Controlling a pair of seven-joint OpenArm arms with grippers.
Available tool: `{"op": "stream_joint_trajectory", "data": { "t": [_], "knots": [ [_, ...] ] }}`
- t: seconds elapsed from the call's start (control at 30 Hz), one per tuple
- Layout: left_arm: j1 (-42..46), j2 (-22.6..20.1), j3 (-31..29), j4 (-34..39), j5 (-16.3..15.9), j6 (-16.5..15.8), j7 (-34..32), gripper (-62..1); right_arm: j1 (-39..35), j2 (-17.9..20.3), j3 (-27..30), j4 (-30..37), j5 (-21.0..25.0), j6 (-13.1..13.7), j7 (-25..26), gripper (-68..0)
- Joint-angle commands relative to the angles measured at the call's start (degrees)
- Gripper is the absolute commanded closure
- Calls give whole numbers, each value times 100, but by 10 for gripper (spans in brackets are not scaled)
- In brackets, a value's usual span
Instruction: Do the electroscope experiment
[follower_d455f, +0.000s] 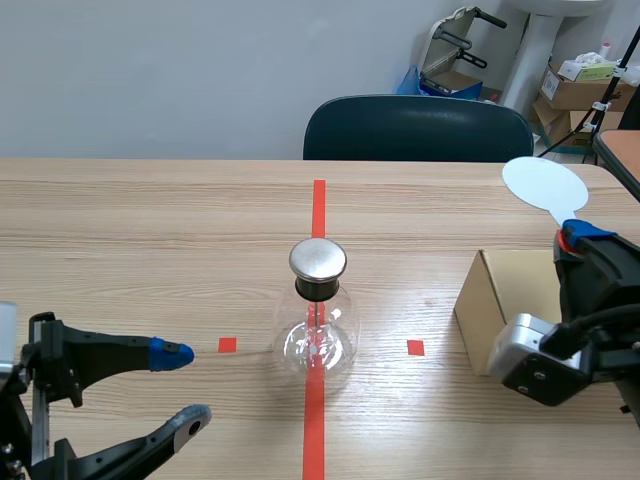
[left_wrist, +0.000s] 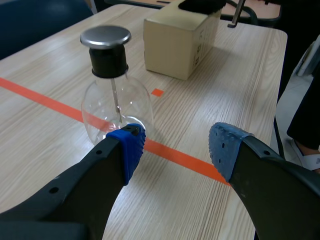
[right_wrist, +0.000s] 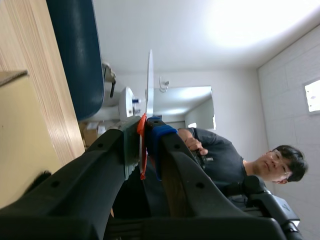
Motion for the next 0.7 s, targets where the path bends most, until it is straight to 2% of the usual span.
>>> {"op": "stream_joint_trajectory", "data": {
  "t": [0.0, 0.17, 0.5, 0.67],
  "knots": [
    [63, -157, -15, 131, -107, 7, -98, -317, 20, -146, 105, -127, 59, -341, 175, -20],
    [153, -584, -15, 507, -492, 7, -96, -317, 15, -555, 461, -570, 61, -341, 857, -20],
    [350, -1167, -15, 809, -483, -37, -260, -317, -160, -1130, 1115, -1088, 144, -341, 1849, -20],
    [549, -1408, -13, 964, -483, -61, -501, -317, -186, -1187, 1198, -1322, 61, -341, 1963, -20]
  ]
}}
